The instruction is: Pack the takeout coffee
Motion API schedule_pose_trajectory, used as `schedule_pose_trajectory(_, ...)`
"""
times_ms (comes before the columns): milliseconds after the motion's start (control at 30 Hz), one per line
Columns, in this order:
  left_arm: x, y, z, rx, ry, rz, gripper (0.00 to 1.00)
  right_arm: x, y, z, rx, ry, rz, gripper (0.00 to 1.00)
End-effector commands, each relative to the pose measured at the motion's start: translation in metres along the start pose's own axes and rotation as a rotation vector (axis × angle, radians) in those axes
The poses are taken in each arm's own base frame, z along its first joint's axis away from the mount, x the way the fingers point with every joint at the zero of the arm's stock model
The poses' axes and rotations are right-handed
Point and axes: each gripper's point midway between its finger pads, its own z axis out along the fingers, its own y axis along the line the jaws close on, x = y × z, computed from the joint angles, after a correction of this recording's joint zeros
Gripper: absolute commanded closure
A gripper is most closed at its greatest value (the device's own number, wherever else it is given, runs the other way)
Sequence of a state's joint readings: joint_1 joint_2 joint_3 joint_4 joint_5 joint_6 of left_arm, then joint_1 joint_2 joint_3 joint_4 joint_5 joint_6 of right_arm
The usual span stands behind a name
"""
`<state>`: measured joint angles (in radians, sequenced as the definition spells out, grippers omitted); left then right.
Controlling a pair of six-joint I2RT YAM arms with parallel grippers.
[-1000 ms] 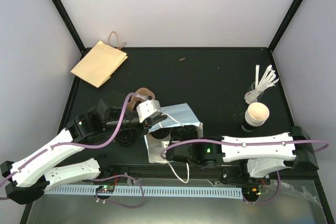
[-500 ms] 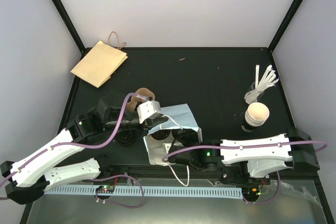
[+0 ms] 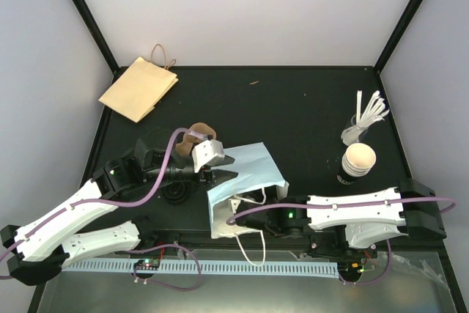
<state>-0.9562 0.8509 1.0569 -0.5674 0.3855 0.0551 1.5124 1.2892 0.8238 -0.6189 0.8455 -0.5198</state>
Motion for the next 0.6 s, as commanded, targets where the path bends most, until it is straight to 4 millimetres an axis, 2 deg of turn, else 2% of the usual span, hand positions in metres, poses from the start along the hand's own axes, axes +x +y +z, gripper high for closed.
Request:
schedule_pose_trajectory(0, -0.028, -0.004, -0.013, -0.002, -0.073, -0.002, 0.49, 0.0, -0.013, -0.003, 0.042, -0.007, 0.03, 0.44)
schedule_pose_trajectory(100, -0.043, 0.002, -0.025, -0.059, -0.108, -0.037, 0.27, -0.001, -0.014, -0.005, 0.04, -0.018, 0.043, 0.44)
schedule_pose_trajectory(200, -0.055, 0.016, -0.038, -0.16, -0.136, -0.107, 0.12, -0.001, -0.015, -0.006, 0.045, -0.026, 0.046, 0.44)
schedule_pose_trajectory(267, -0.059, 0.032, -0.047, -0.244, -0.129, -0.164, 0.06, 0.0, -0.015, -0.005, 0.053, -0.022, 0.041, 0.44)
schedule_pose_trajectory(500, -0.051, 0.093, -0.058, -0.386, -0.054, -0.422, 0.05, 0.0, -0.01, -0.003, 0.021, -0.033, 0.055, 0.45)
schedule_pose_trajectory(567, -0.042, 0.114, -0.057, -0.422, -0.036, -0.474, 0.05, 0.001, -0.009, -0.003, 0.013, -0.031, 0.061, 0.45)
